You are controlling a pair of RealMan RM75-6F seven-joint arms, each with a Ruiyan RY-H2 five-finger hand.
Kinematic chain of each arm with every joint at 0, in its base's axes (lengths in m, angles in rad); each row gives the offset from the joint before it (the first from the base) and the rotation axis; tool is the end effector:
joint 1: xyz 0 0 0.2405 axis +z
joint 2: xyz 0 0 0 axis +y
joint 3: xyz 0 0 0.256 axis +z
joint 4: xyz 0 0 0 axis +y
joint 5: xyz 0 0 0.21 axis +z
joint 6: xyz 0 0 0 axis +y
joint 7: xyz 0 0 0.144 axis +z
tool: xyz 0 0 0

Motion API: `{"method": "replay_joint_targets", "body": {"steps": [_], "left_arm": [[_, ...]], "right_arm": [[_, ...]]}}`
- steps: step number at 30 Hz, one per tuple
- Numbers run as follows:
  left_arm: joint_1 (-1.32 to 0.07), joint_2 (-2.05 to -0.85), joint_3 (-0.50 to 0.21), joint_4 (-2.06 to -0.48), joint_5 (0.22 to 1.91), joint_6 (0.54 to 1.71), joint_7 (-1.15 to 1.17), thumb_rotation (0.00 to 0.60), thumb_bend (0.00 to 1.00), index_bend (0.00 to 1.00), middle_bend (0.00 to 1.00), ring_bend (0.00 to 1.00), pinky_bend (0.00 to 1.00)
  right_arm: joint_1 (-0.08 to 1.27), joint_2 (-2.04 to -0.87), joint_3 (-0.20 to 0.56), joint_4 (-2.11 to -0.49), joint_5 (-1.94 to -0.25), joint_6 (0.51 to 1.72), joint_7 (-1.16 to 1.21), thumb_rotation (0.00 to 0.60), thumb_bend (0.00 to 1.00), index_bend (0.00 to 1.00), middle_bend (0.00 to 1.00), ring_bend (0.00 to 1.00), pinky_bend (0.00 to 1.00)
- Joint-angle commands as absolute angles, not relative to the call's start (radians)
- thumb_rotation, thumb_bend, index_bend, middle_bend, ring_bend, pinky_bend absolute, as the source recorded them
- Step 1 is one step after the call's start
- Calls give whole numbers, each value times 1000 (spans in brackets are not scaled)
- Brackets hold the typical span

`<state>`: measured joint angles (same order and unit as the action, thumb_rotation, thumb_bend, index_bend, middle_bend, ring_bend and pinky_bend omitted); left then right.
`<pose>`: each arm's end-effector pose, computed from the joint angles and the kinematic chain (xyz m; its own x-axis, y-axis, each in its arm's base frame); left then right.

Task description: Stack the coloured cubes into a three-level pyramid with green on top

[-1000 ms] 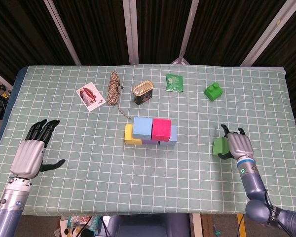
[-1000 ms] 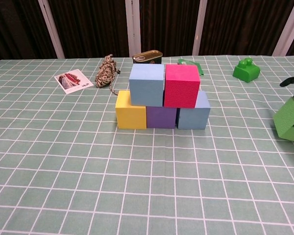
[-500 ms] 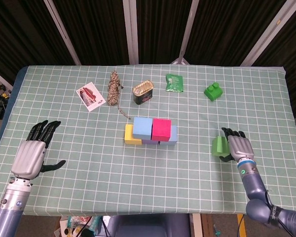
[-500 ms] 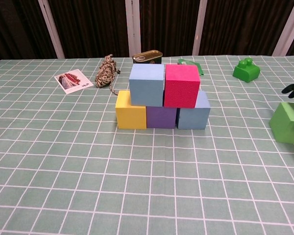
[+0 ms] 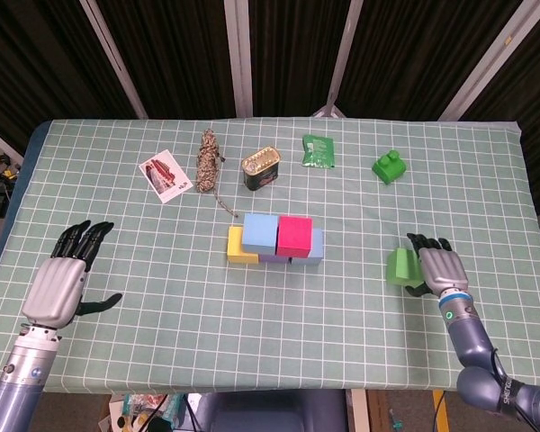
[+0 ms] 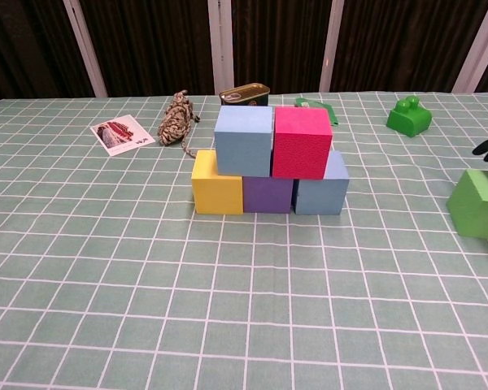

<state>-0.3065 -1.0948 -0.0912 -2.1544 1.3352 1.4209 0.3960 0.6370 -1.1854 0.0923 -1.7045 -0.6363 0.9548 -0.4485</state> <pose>-0.1714 0.2191 0.1361 0.2800 0.0546 0.9584 0.9510 -0.1521 -0.2692 -0.2627 -0.3156 0.0835 0.3903 -0.4453 0.8058 -0.8742 0.0955 0.4761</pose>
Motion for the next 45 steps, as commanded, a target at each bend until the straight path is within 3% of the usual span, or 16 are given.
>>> {"method": "replay_joint_targets", "body": {"steps": [1, 14, 24, 33, 38, 45], "left_arm": [[-306, -1096, -91, -2153, 1337, 1420, 396, 600, 66, 32, 75, 18, 38], [-304, -1101, -97, -2148, 1332, 1413, 396, 600, 66, 32, 75, 18, 37], [-302, -1096, -103, -2150, 1328, 1409, 387, 600, 66, 32, 75, 18, 37], [-302, -1078, -112, -2151, 1320, 1403, 368, 600, 66, 33, 75, 18, 37], [-301, -1069, -120, -2151, 1323, 1408, 363, 600, 66, 33, 75, 18, 38], [-300, -1038, -132, -2154, 1317, 1407, 338, 600, 65, 36, 75, 18, 37]], "right_arm": [[636, -1186, 91, -1691, -650, 952, -442, 600, 271, 0, 134, 114, 0], [637, -1199, 85, -1648, -678, 947, -428, 600, 287, 0, 391, 244, 0], [636, -1165, 101, -1694, -710, 962, -414, 600, 290, 0, 418, 263, 0], [687, -980, 185, -1882, -694, 994, -450, 600, 289, 0, 418, 263, 0], [755, -871, 242, -2004, -616, 1019, -529, 600, 289, 0, 421, 263, 0], [895, -804, 303, -2122, -409, 1045, -662, 600, 289, 0, 421, 263, 0]]}}
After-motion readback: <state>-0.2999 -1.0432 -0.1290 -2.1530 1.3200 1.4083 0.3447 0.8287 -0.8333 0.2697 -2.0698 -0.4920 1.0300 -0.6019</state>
